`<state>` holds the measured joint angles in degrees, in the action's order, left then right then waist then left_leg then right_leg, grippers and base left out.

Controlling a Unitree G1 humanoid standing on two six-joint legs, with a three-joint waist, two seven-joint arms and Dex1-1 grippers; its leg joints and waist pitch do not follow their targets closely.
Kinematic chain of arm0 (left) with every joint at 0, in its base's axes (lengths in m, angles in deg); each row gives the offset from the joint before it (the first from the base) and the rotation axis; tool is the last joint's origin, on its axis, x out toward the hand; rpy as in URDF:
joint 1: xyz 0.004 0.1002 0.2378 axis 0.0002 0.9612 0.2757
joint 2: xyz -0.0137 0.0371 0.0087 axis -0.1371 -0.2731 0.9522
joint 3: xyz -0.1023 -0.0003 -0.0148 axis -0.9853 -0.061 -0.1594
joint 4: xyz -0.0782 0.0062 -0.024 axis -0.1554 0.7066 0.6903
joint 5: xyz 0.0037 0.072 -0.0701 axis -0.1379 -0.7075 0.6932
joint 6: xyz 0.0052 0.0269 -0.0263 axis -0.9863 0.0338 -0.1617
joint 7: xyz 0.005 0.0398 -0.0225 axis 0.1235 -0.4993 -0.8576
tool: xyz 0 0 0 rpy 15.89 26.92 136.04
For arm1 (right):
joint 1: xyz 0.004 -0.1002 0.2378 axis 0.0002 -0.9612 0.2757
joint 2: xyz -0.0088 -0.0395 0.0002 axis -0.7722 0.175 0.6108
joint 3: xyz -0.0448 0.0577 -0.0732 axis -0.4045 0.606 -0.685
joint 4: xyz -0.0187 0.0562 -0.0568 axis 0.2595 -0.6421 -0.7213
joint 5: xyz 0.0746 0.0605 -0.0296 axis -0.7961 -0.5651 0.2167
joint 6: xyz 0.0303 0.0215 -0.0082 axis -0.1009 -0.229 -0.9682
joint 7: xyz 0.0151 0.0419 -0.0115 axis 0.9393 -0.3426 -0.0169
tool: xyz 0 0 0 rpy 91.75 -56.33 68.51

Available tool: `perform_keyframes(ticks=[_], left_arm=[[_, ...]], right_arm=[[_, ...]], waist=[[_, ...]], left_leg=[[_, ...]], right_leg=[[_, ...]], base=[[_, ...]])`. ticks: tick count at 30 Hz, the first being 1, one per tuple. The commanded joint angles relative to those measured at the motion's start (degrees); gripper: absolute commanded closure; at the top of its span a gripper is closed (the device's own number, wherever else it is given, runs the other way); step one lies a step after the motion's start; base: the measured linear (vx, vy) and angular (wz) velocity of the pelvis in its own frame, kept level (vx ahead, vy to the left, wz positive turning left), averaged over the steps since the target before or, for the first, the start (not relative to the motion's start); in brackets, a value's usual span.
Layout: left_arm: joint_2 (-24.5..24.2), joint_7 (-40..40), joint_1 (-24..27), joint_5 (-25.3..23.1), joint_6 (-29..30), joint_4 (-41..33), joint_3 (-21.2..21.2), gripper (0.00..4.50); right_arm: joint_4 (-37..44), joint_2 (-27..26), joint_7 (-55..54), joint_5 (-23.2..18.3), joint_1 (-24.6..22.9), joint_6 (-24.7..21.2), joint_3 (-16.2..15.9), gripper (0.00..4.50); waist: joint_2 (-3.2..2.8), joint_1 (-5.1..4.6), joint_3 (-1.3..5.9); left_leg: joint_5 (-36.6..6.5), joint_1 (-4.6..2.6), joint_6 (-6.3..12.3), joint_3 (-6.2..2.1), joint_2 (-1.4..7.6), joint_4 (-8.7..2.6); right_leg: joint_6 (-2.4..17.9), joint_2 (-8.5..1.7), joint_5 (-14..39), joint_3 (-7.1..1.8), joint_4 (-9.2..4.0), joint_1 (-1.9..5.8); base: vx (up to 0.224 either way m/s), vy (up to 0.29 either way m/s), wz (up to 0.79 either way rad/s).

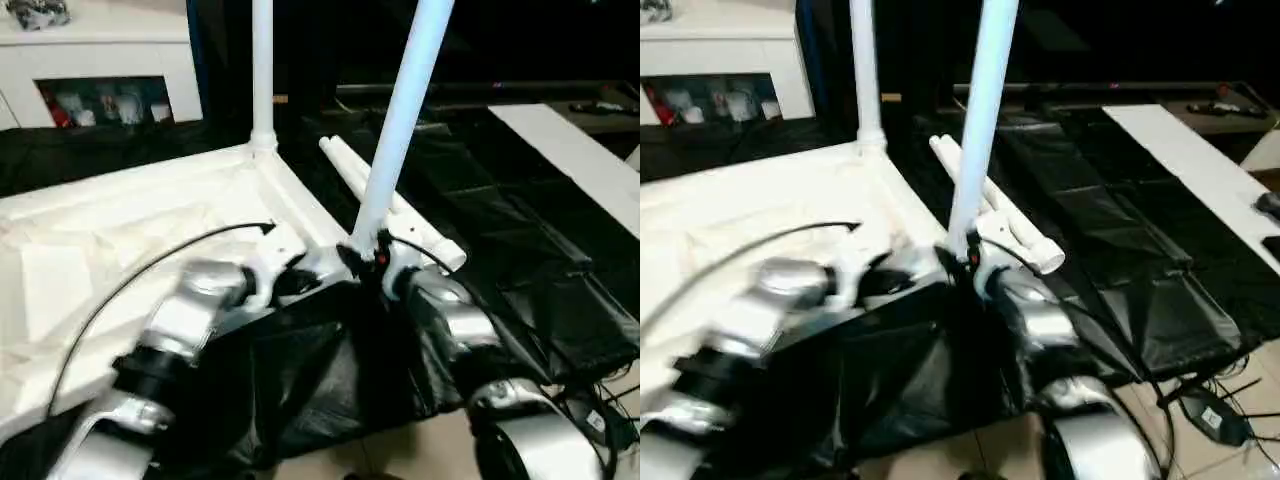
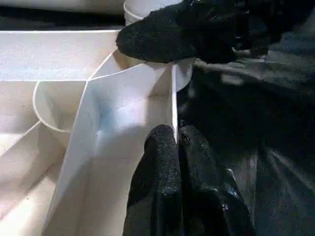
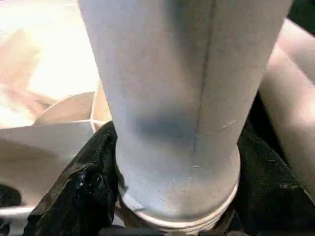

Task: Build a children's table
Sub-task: Rotate leg to tighten

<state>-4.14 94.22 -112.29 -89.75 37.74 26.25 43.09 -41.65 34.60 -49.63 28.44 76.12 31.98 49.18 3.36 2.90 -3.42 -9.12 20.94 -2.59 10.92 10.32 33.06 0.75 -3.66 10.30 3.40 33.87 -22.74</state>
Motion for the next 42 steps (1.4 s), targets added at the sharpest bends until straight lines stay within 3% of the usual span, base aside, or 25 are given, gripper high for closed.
perform_keyframes(ticks=[1,3,6,9,12,16,21,24,27,33,40,42], left_arm=[[3.98,0.40,0.15,0.24,-0.67,-0.78,4.88,4.50],[3.98,0.44,0.04,-0.33,-1.23,-0.78,4.97,4.50],[3.13,1.32,0.14,-0.33,-2.69,-1.14,4.82,4.50],[1.56,3.08,0.56,0.10,-4.46,-1.65,4.77,4.50],[-1.42,6.43,1.46,0.68,-6.77,-2.36,4.74,4.50],[-5.03,11.47,2.22,1.01,-9.64,-2.29,4.55,4.50],[-8.61,17.55,2.15,2.52,-11.87,-2.25,3.99,4.50],[-10.32,20.73,2.24,3.40,-12.62,-2.60,4.34,4.50],[-11.26,22.18,2.29,3.38,-13.43,-2.64,4.88,4.50],[-12.49,24.88,2.20,3.44,-14.74,-1.84,5.39,4.50],[-12.04,23.56,2.30,3.74,-13.56,-1.70,4.97,4.50],[-10.82,20.86,1.87,2.85,-11.71,-1.51,4.96,4.50]], right_arm=[[-2.47,-4.31,1.72,-0.21,0.71,0.26,-1.80,1.22],[-3.09,-4.70,2.91,-0.32,1.27,0.85,-1.45,1.08],[-2.49,-3.98,4.74,0.29,1.13,1.75,-2.37,0.94],[-0.96,-2.36,7.06,1.18,0.38,3.01,-3.62,0.72],[2.76,0.92,13.47,1.56,-1.42,4.31,-5.41,0.72],[7.39,5.34,23.67,1.34,-4.02,5.14,-8.06,0.72],[13.14,11.03,36.27,0.02,-6.68,3.46,-10.86,0.72],[15.34,13.82,41.96,-0.69,-7.10,2.33,-12.06,0.72],[16.04,15.10,44.55,-0.92,-7.02,1.67,-12.73,1.05],[17.08,16.51,48.77,-1.00,-6.53,0.03,-13.33,1.43],[17.61,14.69,46.81,-2.30,-7.40,-2.80,-12.53,1.73],[15.09,12.43,39.32,-0.83,-7.09,-1.96,-10.96,1.73]], waist=[[-0.89,-0.32,2.60],[-0.94,-0.35,2.66],[-1.08,-0.47,2.93],[-0.96,-0.39,2.94],[-0.94,-0.23,3.23],[-0.82,0.30,3.48],[-0.61,1.16,3.53],[-0.55,1.47,3.77],[-0.60,2.00,3.70],[-0.67,2.25,3.42],[-0.60,2.21,3.55],[-0.47,2.04,3.52]], left_leg=[[-29.58,-2.12,-2.88,-2.55,2.93,-4.18],[-30.37,-2.18,-2.85,-2.60,2.98,-4.33],[-29.95,-1.50,-3.15,-2.89,3.23,-4.98],[-29.56,-1.47,-2.70,-2.75,3.11,-4.98],[-25.44,-0.98,-1.45,-2.37,3.25,-4.98],[-21.69,-1.04,0.24,-1.77,3.22,-4.57],[-16.89,-1.18,2.00,-1.13,3.26,-4.21],[-13.30,-0.76,2.60,-0.94,3.39,-4.05],[-12.92,-0.84,2.72,-0.80,3.46,-3.95],[-18.15,-1.28,0.25,-1.05,3.60,-4.28],[-17.17,-1.06,-0.11,-1.16,3.53,-4.30],[-17.44,-1.11,-0.46,-1.22,3.51,-4.37]], right_leg=[[5.10,-5.28,35.62,-2.14,-6.61,0.23],[4.94,-5.24,34.93,-1.81,-6.70,0.26],[6.35,-5.22,29.33,-1.79,-5.98,0.95],[7.24,-5.33,27.72,-1.97,-5.81,0.82],[8.98,-5.39,21.79,-2.35,-5.19,1.35],[10.39,-5.32,18.36,-2.57,-4.78,1.51],[12.09,-5.07,13.85,-2.68,-4.20,1.70],[13.40,-4.85,8.82,-2.57,-3.21,2.16],[13.57,-4.87,9.04,-2.52,-3.17,2.22],[11.54,-5.14,18.35,-2.58,-4.02,1.74],[11.20,-5.19,18.09,-2.60,-3.89,1.85],[11.14,-5.23,18.64,-2.59,-3.91,1.71]], base=[[0.000,0.000,0.00],[0.000,0.000,0.00],[0.000,0.000,0.00],[0.000,0.000,0.00],[0.000,0.000,0.00],[0.000,0.000,0.00],[0.000,0.000,0.00],[0.000,0.000,0.00],[0.000,0.000,0.00],[0.000,0.000,0.00],[0.000,0.000,0.00],[0.000,0.000,0.00]])
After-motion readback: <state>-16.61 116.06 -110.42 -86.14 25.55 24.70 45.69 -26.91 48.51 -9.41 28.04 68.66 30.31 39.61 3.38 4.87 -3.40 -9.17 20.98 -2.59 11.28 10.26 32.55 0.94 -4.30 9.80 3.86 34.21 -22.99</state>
